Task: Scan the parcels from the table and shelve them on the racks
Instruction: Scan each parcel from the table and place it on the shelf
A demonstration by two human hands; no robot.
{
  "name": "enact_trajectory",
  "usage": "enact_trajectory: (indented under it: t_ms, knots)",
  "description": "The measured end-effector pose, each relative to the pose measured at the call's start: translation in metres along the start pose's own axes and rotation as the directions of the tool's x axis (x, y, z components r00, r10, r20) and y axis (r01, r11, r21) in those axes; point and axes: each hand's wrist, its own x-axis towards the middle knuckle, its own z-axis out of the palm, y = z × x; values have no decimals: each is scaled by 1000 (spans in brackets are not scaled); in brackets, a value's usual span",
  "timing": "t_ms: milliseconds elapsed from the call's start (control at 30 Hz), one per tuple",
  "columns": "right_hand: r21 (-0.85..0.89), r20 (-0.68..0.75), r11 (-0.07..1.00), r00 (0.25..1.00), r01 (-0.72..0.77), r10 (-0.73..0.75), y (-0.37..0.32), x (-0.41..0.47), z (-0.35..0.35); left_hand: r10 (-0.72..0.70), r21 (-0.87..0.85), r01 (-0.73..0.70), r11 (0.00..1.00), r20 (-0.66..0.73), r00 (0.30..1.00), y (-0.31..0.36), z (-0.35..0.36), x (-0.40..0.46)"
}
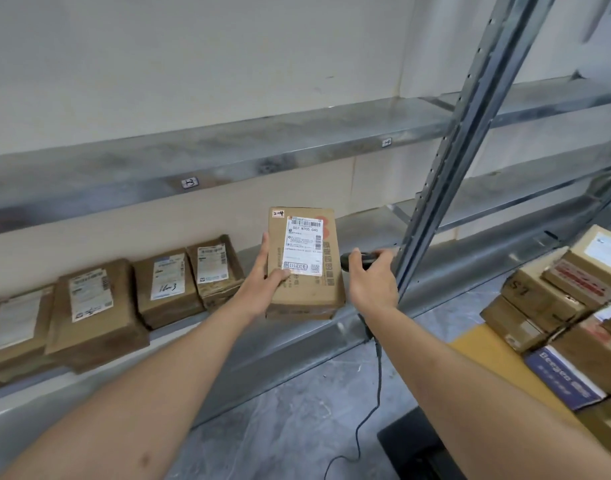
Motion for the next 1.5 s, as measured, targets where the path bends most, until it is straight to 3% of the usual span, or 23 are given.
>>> enact_trajectory:
  t_ms: [467,567,667,900,1500]
  knots:
    - [-75,189,990,977,117,-101,-18,113,62,-176,-124,154,980,-190,966,-26,11,95]
    - [-76,254,988,961,134,-111,-16,132,76,-200,-19,204,979,-285,937,-36,18,113]
    - [-81,313,987,944,136,-105,-10,150,93,-173,210,264,941,-370,913,-39,27,122]
    - [-120,432,982,898,146,-81,-6,174,123,-89,599,357,716,-429,899,-42,31,136]
    - [-114,539,978,838,175,-87,-24,187,156,-151,820,388,420,-359,921,-62,16,152]
